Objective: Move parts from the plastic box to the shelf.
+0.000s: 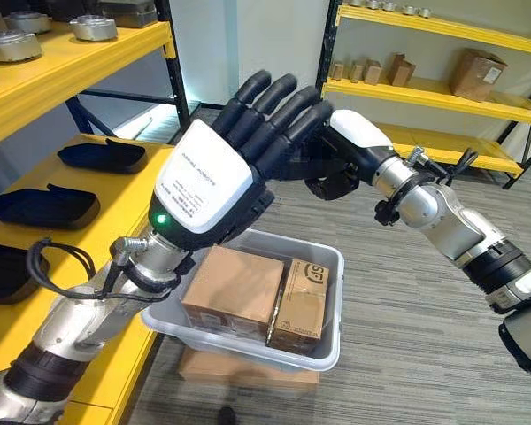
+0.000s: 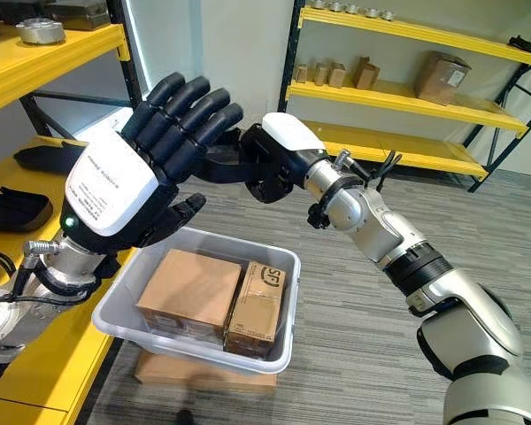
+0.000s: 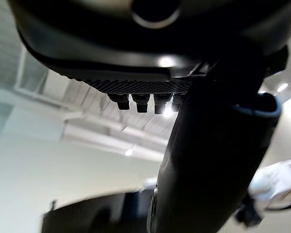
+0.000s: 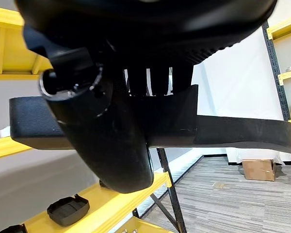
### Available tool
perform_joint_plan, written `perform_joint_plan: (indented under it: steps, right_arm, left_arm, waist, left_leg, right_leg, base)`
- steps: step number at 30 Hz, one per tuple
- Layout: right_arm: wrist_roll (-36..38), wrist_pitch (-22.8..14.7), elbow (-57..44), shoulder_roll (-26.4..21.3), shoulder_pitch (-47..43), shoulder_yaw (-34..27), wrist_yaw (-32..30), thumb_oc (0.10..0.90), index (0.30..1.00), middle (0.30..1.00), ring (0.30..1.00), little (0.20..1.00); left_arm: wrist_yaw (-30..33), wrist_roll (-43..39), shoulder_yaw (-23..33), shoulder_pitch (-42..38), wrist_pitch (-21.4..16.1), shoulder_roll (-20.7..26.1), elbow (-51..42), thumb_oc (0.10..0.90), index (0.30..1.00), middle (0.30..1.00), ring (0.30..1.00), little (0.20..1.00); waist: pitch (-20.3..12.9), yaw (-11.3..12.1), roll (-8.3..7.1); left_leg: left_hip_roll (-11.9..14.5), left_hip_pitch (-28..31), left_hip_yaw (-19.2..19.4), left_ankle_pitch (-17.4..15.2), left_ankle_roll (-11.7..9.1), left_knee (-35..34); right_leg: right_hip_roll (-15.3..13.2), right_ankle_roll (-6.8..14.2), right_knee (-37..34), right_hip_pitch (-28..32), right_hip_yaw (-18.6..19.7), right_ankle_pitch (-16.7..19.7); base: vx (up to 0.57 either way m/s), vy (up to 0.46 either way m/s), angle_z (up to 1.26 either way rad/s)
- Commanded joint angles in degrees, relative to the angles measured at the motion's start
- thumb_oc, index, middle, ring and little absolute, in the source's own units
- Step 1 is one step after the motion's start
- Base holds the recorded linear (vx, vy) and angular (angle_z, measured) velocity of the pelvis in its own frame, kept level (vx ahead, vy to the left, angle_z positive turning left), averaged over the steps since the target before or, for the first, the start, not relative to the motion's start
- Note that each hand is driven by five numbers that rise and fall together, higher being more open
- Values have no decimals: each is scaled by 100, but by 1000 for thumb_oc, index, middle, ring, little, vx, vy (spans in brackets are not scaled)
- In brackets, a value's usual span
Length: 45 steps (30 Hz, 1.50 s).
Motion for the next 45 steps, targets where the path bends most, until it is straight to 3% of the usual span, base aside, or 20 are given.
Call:
perform_joint_plan:
  steps: [1,10,17,31,45]
  right_arm:
    - [140,-229,71,-101,-957,-369,-491,400,300,300,300,300]
    - [164,-206,103,61,-978,-408,-445,400,300,300,300,300]
    - [140,-170,149,369,-1150,-329,-389,400,300,300,300,300]
    - [30,-108,217,715,-1298,-155,-314,400,300,300,300,300]
    - [15,-106,216,736,-1261,-236,-268,400,300,300,300,300]
  left_arm:
    - [281,78,66,-144,335,112,16,900,1000,1000,1000,1000]
    - [295,212,-182,-495,494,-87,506,900,1000,1000,1000,1000]
    - [309,374,-644,-1413,652,-367,747,900,1000,1000,1000,1000]
    - [283,486,-1095,-2423,762,-586,809,900,1000,1000,1000,1000]
    - [300,560,-1000,-2092,958,-510,1545,900,1000,1000,1000,1000]
  waist:
    - [-512,43,-151]
    - [-550,-32,-138]
    - [-623,-159,-118]
    - [-685,-261,-78]
    - [-699,-290,-58]
  left_leg:
    - [528,549,202,-1164,-149,379]
    - [532,562,230,-1170,-146,369]
    - [531,585,263,-1184,-142,369]
    - [548,636,300,-1178,-141,331]
    - [545,709,353,-1160,-140,289]
  right_leg:
    - [-245,230,164,-277,-236,121]
    - [-237,226,155,-291,-212,115]
    - [-228,216,152,-295,-151,99]
    - [-215,211,134,-310,-86,98]
    - [-202,203,123,-321,-2,117]
  base:
    - [0,0,0]
    - [0,0,0]
    - [1,0,0]
    - [0,0,0]
    - [0,1,-4]
